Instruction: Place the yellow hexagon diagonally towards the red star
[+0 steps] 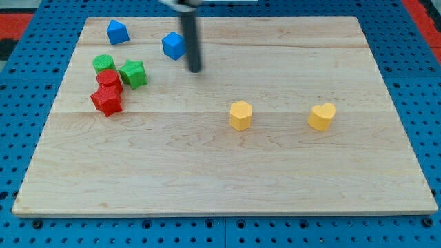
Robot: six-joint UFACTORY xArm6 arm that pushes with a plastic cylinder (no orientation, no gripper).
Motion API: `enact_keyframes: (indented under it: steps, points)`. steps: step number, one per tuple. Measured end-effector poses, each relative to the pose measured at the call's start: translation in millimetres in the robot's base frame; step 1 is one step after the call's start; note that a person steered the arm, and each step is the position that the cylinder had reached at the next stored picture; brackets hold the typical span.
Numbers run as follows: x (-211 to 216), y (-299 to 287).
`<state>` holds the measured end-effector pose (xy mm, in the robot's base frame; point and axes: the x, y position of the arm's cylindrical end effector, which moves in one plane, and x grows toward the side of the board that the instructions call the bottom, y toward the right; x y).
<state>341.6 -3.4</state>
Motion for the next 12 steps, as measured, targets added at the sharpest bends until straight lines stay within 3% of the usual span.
enact_keyframes:
  steps: [1,2,3,4,5,7,8,9,10,11,12]
  points:
    - [12.9,128.8]
    - [47.4,197.8]
    - [110.0,204.6]
    - [127.0,177.7]
    - [124.4,76.9]
    - [108.1,91.0]
    - [108.0,-13.7]
    - [136.0,-89.2]
    - [124.5,-97.0]
    - [87.3,-90.3]
    - [124.7,-168.3]
